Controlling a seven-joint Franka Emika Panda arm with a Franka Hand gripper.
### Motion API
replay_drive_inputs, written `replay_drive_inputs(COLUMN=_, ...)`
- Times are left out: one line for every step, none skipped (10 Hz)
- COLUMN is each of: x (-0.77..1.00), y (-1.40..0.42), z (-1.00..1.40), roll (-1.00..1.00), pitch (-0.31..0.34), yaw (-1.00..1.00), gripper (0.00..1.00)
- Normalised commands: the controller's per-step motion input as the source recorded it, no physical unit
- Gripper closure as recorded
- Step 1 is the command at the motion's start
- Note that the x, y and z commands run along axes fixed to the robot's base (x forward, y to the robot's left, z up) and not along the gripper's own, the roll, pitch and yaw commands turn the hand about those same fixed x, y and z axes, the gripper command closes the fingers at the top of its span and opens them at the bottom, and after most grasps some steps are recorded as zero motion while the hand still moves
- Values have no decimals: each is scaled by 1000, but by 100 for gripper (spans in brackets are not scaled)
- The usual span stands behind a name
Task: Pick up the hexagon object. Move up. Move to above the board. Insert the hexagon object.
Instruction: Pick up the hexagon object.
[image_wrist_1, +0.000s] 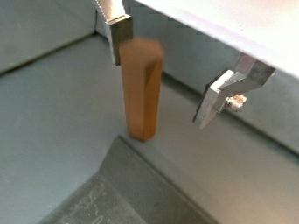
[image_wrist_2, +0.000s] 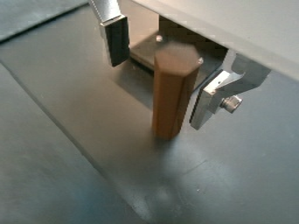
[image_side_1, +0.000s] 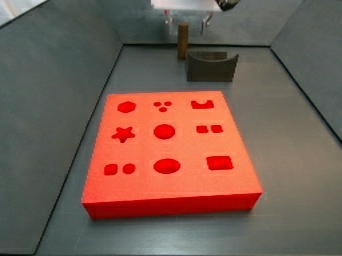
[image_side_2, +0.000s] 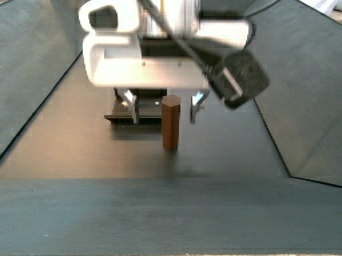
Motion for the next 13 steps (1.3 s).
replay_drive_inputs(x=0, y=0, z=0, roll=-40, pitch=-23, yaw=0, gripper=0)
replay_drive_inputs(x=0, y=-3, z=0, roll=7, pitch=-3, yaw=0, gripper=0)
replay_drive_inputs(x=0, y=-86, z=0, roll=9, pitch=0, yaw=0, gripper=0)
replay_drive_inputs(x=0, y=-177, z=-31, roll=40, pitch=0, yaw=0, gripper=0)
replay_drive_inputs(x=-11, y=-31, z=0, roll=0, pitch=-13, yaw=0, gripper=0)
replay_drive_inputs(x=0, y=0, z=0, roll=0, pitch=0, yaw=0, gripper=0)
replay_drive_inputs(x=0, y=0, z=0, roll=0, pitch=0, yaw=0, gripper=100)
replay_drive_inputs(x=0, y=0, z=0, roll=0, pitch=0, yaw=0, gripper=100)
replay_drive_inputs(x=0, y=0, z=0, roll=0, pitch=0, yaw=0, gripper=100)
replay_drive_inputs(x=0, y=0, z=0, roll=0, pitch=0, yaw=0, gripper=100)
replay_drive_inputs(x=0, y=0, z=0, roll=0, pitch=0, yaw=0, gripper=100)
replay_drive_inputs(x=0, y=0, z=0, roll=0, pitch=0, yaw=0, gripper=100)
replay_drive_inputs(x=0, y=0, z=0, roll=0, pitch=0, yaw=0, gripper=100)
